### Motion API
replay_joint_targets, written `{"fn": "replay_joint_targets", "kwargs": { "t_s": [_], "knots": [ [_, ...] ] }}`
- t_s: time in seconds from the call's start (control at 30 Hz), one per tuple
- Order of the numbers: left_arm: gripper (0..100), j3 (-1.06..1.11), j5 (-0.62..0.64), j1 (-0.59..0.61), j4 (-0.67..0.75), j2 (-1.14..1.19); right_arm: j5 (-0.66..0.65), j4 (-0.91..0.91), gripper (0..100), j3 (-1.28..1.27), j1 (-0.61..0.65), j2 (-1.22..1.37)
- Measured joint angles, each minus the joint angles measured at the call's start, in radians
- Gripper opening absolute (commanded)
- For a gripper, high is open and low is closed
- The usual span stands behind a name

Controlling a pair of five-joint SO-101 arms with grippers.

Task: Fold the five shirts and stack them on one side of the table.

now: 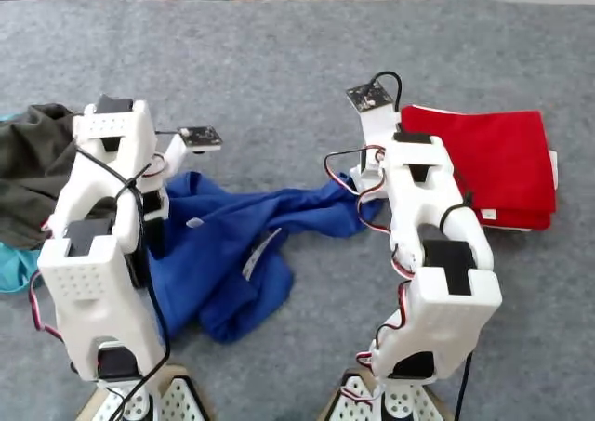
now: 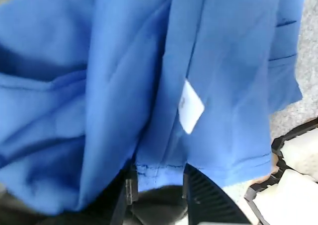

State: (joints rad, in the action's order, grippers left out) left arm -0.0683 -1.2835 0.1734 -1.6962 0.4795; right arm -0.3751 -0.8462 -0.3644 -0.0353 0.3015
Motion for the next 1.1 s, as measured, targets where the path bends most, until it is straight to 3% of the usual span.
{"fn": "replay_joint_targets", "kwargs": {
  "t_s": [0.17, 0.33, 0.43, 0.67, 0.87, 1.1],
  "knots": [
    [17, -0.012, 0.000, -0.012, -0.015, 0.048, 0.000, 0.000, 1.5, 0.000, 0.000, 0.000],
    [5, -0.017, 0.000, -0.012, -0.029, 0.049, 0.000, 0.000, 1.5, 0.000, 0.000, 0.000],
    [3, -0.017, 0.000, -0.021, -0.048, 0.049, 0.000, 0.000, 1.5, 0.000, 0.000, 0.000],
    [3, 0.060, 0.000, -0.064, -0.051, 0.018, 0.000, 0.000, 1.5, 0.000, 0.000, 0.000],
    [3, 0.078, 0.006, -0.064, -0.051, -0.120, 0.000, 0.000, 1.5, 0.000, 0.000, 0.000],
    [3, 0.107, 0.106, -0.064, -0.051, -0.376, 0.000, 0.000, 1.5, 0.000, 0.000, 0.000]
  ]
}}
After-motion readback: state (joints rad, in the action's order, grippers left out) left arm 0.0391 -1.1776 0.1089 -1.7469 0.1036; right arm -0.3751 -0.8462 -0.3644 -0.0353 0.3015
